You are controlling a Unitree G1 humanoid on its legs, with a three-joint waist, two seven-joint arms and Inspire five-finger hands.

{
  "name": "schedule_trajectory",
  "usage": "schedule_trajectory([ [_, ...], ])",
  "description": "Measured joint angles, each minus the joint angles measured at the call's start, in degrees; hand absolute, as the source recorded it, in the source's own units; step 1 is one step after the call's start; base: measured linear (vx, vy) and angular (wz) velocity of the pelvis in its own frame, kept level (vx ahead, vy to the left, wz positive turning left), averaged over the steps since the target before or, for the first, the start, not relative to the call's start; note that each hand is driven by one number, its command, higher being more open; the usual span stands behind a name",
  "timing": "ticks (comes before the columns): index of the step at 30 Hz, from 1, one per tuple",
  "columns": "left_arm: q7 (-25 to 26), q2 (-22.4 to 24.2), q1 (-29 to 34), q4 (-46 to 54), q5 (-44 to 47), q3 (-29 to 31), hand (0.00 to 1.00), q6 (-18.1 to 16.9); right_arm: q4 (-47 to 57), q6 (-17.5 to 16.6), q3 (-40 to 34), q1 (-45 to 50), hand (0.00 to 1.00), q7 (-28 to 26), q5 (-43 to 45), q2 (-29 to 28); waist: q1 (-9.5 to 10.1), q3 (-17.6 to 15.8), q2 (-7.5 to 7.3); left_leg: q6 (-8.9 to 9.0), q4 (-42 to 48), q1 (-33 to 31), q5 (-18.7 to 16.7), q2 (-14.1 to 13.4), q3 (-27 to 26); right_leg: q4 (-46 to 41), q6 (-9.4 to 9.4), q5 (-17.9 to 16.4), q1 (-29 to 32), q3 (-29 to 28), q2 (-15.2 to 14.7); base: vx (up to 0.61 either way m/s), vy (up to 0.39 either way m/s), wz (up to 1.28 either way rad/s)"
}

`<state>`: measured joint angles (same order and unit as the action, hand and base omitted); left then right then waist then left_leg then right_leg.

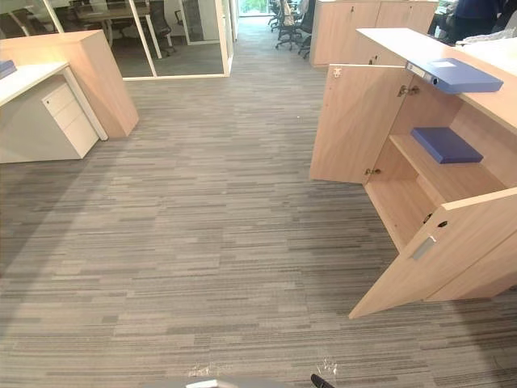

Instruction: Walk over to the cabinet, pick up the folder, carry it to the office cabinet, place the folder inside the office cabinet, then close the office cabinet door

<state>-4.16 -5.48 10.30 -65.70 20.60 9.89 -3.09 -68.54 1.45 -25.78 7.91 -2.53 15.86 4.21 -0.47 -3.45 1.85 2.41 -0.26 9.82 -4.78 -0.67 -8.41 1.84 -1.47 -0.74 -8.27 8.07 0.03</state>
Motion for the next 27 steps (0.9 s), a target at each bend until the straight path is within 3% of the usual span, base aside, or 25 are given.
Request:
schedule_trajectory([
  [5,-0.19,0.48,-0.59,0.24,3.50,-0.02,1.00,-0.58,0.10,-0.34,0.05,-2.17,1.00,0.00,0.00,-0.22,-0.01,-1.14,-0.14,0.61,-0.70,0.98,0.44,-0.01,-0.02,0.22,-0.37,-0.08,-0.76,0.02,0.03,-0.05,-0.025,0.00],
  [9,-0.24,0.69,-0.53,0.23,4.27,0.00,1.00,-0.60,0.20,-0.48,0.25,-2.16,1.00,-0.02,-0.01,-0.20,0.05,-1.22,-0.19,-0.72,-2.50,1.28,1.37,-0.01,0.07,0.84,-0.13,0.07,-0.75,0.42,0.21,-0.07,-0.025,0.04],
  [13,-0.32,0.65,-0.47,0.21,4.60,0.00,1.00,-0.61,0.17,-0.46,0.47,-2.01,1.00,-0.02,-0.05,-0.18,0.09,-1.23,-0.35,-0.96,-2.98,1.33,1.53,0.04,0.06,1.33,0.03,0.30,-0.85,0.50,0.25,-0.02,-0.010,0.01],
  [21,-0.38,-0.84,-1.64,0.21,-3.36,-0.76,1.00,-1.33,0.15,-0.41,2.35,-2.53,1.00,-0.34,-2.24,-0.25,0.10,-1.79,-1.50,-0.49,-3.48,1.73,1.27,0.04,-0.10,1.91,0.00,0.34,-1.01,0.51,0.35,0.00,-0.002,0.00],
  [27,-0.12,-1.29,-1.90,0.25,-3.79,-1.61,1.00,-1.47,0.21,-0.46,2.82,-2.70,1.00,-0.71,-2.39,-0.38,0.12,-1.81,-1.83,-0.22,-3.44,1.79,1.09,0.05,-0.34,1.89,-0.25,0.32,-1.01,0.50,0.31,-0.02,-0.010,-0.01],
])
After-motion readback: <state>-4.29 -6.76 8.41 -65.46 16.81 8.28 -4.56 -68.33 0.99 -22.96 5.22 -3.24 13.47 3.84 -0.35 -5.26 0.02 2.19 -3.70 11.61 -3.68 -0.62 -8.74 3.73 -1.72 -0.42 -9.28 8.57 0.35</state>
